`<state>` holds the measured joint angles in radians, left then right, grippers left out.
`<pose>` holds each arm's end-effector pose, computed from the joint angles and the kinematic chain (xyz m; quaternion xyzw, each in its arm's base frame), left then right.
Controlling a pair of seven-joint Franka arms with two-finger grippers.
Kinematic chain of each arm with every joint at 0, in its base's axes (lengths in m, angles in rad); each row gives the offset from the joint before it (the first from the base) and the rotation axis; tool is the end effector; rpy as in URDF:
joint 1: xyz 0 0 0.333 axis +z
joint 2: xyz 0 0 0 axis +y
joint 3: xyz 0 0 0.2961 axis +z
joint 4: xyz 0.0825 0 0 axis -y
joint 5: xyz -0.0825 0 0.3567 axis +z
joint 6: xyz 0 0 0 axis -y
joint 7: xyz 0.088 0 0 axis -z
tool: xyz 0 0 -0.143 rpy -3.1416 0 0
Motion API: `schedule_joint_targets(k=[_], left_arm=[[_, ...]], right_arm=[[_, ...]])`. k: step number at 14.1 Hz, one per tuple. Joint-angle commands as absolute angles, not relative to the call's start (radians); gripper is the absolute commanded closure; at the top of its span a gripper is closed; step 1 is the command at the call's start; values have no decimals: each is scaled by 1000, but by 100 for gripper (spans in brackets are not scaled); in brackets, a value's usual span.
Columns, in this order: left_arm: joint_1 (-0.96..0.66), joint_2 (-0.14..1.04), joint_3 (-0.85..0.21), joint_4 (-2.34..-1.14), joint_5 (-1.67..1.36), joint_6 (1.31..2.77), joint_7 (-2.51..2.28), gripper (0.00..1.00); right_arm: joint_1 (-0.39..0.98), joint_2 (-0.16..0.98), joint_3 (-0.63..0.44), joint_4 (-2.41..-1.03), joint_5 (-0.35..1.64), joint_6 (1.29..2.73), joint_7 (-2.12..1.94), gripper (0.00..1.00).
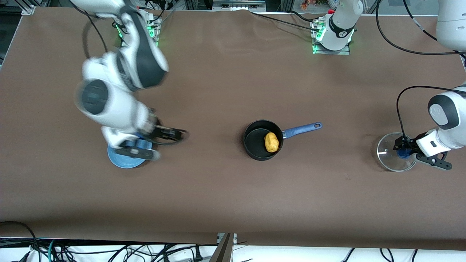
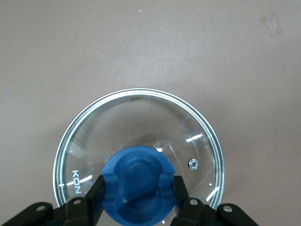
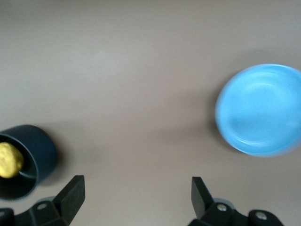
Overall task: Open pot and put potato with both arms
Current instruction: 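Lower the lid with the left gripper while the right gripper drops the potato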
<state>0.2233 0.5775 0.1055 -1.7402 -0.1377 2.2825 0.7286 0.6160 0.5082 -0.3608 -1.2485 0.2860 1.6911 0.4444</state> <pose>0.6016 0.1940 0.2100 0.9865 -0.1614 -0.0017 0.0271 0.6135 0.2459 0.4338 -0.9938 0.0945 0.0358 0.0454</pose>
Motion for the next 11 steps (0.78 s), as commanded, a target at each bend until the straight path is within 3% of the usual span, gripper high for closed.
schedule_joint_targets(k=[1,3,5,7,10,11], left_arm=[[235,592,106,-1752,-215,2324,825,47],[236,600,106,-1752,-216,2324,825,32],[236,600,106,-1752,-216,2313,819,1],[224,565,106,-1740,-210,2257,789,0],[193,485,100,-1727,-201,2133,658,0],[175,445,100,-1727,-184,2091,608,0]], right_arm=[[634,307,-429,-1360,253,1580,401,0],[634,176,-459,-1475,201,1571,319,0],[635,74,-482,-1590,183,1586,261,0],[596,42,-427,-1611,112,1586,247,0],[210,20,-50,-1609,68,1569,195,0],[134,6,13,-1614,58,1569,192,0]])
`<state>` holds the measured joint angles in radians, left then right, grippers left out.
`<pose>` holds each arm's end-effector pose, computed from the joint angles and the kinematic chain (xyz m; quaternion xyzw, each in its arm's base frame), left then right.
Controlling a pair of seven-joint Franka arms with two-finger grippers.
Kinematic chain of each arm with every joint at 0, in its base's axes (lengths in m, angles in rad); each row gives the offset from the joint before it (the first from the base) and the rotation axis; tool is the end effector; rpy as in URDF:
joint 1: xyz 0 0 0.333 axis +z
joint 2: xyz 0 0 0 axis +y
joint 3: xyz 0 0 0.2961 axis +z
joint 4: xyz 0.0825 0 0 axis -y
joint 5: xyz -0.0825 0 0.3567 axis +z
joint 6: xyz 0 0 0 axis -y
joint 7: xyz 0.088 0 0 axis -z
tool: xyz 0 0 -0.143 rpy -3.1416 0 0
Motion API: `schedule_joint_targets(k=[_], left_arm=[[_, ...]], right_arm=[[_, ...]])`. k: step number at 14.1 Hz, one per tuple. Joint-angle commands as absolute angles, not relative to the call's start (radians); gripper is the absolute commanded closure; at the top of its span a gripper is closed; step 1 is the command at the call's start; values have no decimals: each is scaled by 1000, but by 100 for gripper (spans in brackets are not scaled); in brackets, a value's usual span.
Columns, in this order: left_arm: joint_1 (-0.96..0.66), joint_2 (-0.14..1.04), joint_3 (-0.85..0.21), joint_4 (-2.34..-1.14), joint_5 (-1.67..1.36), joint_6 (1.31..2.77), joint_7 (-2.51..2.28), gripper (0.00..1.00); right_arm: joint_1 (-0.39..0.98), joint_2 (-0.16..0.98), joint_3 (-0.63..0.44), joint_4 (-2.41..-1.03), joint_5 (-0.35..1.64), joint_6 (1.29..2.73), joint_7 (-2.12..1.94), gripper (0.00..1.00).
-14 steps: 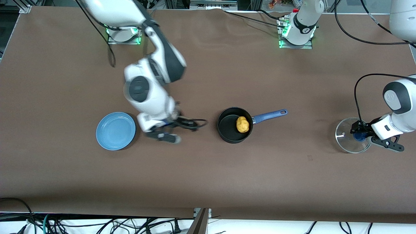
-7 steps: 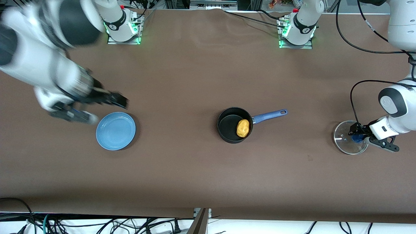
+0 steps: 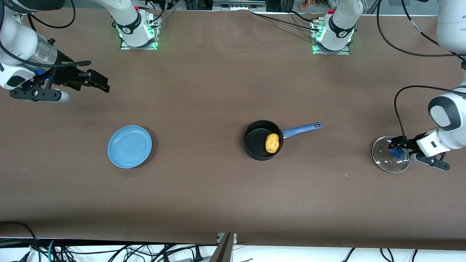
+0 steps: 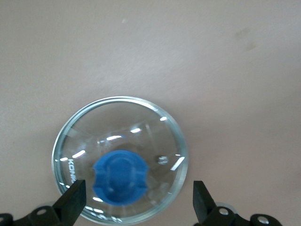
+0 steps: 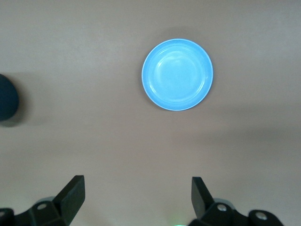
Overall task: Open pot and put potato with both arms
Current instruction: 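Lower the lid with the left gripper while the right gripper drops the potato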
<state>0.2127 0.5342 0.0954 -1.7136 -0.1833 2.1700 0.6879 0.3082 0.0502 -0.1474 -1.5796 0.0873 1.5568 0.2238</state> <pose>0.6042 0.1752 0.2389 0.9882 -0.1403 -0.0088 0.0607 0.5263 0.0997 0.5376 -0.9980 0.0325 0.0432 0.0323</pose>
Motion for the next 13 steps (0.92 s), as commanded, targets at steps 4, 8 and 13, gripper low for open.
schedule_joint_targets(k=[4,8,13], left_arm=[[68,289,91,-1727,-54,1915,268,0],[43,183,3,-1652,11,1700,34,0],[38,150,-12,-1516,-5,1498,-49,0]], right_arm=[[121,-6,21,-1609,19,1565,155,0],[114,5,20,-1597,6,1589,149,0],[110,67,18,-1503,-34,1589,152,0]])
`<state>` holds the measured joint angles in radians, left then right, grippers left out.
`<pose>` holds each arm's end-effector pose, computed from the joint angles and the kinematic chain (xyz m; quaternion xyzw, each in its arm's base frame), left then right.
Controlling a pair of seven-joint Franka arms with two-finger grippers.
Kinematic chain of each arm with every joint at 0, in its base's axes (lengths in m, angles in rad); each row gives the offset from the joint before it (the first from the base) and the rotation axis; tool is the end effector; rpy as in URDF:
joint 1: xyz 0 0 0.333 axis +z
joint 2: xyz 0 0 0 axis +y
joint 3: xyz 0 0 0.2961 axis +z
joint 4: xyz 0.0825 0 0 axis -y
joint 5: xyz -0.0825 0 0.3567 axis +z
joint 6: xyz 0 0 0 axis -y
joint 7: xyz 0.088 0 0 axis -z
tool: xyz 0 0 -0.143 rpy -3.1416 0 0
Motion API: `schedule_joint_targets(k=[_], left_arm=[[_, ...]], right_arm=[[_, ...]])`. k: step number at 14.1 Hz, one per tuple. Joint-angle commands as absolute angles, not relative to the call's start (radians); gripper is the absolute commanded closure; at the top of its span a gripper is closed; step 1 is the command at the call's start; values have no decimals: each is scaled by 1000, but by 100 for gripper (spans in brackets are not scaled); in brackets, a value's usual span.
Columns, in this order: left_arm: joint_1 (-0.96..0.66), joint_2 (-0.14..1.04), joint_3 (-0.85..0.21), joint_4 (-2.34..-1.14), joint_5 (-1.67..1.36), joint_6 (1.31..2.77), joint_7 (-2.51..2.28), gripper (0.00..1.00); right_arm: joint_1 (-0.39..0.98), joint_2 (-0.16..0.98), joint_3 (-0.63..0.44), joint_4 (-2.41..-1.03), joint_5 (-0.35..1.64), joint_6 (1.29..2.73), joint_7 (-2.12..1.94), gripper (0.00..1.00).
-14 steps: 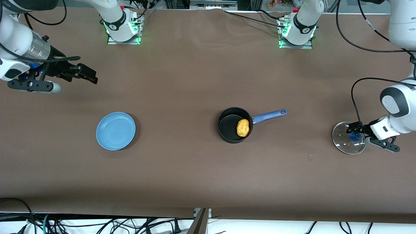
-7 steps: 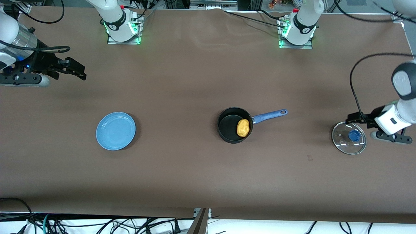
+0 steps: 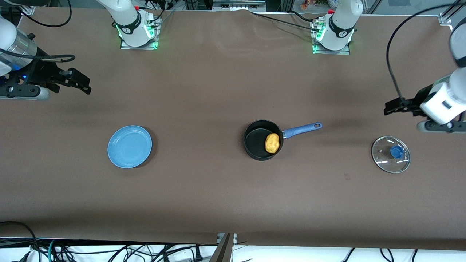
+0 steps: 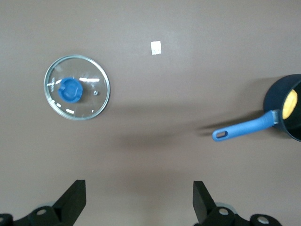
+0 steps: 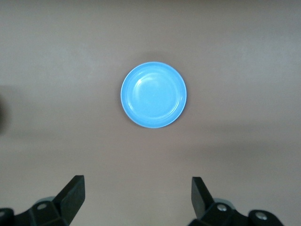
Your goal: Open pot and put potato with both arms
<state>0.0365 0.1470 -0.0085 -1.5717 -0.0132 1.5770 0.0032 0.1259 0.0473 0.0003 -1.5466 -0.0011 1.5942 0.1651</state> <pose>0.5567 0.0140 0.4889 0.9974 0.0129 -0.0707 0.0083 0.5387 0.0682 0.5561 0.9998 -0.0194 0.0002 0.0005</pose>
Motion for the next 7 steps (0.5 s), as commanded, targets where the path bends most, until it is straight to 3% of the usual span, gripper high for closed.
schedule_joint_targets(k=[1,7], left_arm=[[38,138,-12,-1505,-6,1484,-63,0],[31,140,-34,-1488,-6,1468,-58,0]], right_arm=[[121,71,23,-1502,-47,1583,153,0],[121,80,22,-1509,-28,1591,172,0]])
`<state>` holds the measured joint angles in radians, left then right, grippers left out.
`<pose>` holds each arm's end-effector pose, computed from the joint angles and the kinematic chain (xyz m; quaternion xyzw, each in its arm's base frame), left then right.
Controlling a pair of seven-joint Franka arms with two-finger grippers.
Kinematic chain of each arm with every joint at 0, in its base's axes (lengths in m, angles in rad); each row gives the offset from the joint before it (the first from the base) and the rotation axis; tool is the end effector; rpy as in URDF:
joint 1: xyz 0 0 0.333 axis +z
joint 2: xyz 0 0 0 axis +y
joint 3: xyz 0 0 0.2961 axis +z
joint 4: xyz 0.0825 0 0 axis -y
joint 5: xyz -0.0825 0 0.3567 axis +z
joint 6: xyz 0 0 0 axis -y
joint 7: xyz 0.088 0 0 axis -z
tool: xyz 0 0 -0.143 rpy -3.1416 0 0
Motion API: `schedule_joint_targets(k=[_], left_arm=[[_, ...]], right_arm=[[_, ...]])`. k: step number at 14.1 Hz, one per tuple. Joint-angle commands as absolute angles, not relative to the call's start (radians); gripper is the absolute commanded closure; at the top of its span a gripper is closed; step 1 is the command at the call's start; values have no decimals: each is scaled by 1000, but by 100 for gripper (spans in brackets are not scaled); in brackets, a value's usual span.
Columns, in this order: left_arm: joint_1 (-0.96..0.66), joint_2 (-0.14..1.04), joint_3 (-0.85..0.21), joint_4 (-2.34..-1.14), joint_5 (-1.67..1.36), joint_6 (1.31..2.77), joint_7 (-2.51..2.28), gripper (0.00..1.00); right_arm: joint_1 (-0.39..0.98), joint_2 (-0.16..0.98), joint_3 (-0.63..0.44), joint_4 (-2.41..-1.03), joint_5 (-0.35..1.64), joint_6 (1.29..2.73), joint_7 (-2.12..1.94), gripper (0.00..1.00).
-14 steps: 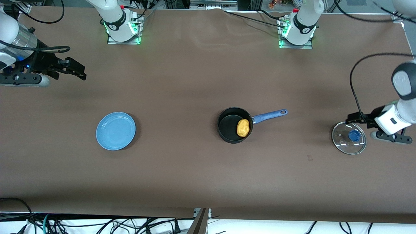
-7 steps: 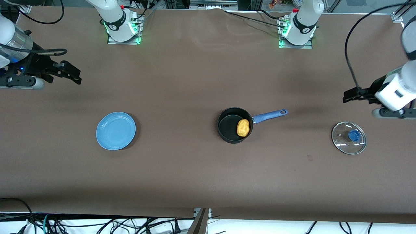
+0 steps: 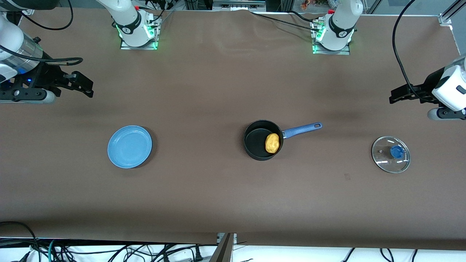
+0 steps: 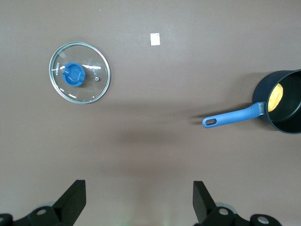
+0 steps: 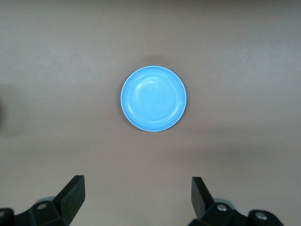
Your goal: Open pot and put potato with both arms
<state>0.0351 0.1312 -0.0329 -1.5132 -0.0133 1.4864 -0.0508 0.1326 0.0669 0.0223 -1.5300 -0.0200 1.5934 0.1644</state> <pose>0.5467 0.0002 0.5168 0.9965 0.0263 -0.0791 0.0069 0.5423 0.0815 0.5528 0.9999 -0.0045 -0.0002 0.0094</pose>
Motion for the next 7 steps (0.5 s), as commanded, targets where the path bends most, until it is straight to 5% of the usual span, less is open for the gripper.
schedule_joint_targets(k=[1,7], left_arm=[[25,144,-34,-1473,-6,1462,-58,0],[20,156,-31,-1448,-23,1453,-58,0]], right_arm=[[109,90,12,-1505,-18,1594,170,0],[67,112,-9,-1508,80,1618,153,0]])
